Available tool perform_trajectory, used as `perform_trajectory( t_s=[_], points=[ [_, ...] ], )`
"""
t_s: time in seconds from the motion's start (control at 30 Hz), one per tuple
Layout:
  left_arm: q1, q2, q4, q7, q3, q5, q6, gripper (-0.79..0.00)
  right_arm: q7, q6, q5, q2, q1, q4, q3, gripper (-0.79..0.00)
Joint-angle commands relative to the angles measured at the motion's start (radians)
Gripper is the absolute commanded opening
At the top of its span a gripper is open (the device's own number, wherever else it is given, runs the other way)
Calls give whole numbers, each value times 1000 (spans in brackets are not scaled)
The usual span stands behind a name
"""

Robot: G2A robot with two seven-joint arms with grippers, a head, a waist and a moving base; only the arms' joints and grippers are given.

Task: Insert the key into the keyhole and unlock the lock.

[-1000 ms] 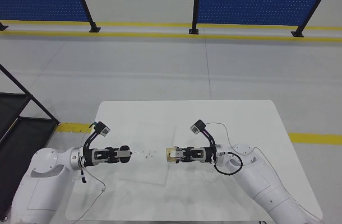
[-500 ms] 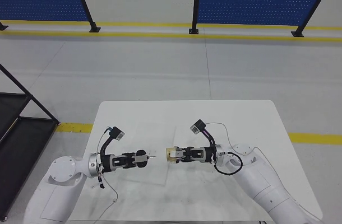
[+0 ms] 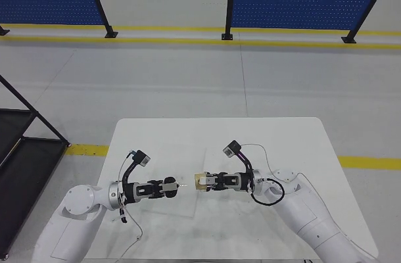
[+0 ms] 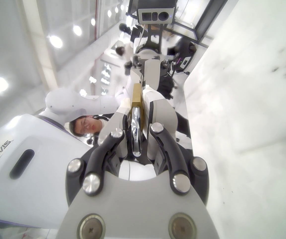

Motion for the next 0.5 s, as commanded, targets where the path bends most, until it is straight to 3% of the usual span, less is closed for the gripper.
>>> perform_trajectory(
  t_s=[0.0, 0.23, 0.47],
  points=[
    [0, 0, 0, 0, 0, 0, 0, -785, 0, 0, 0, 0, 0, 0, 0, -785],
    [-1, -1, -7, 79, 25, 46, 7, -785, -159, 53, -173, 11, -30, -71, 21, -785],
    [-16, -2, -2, 138, 51, 88, 10, -785, -204, 75, -228, 22, -69, -134, 44, -785]
  ],
)
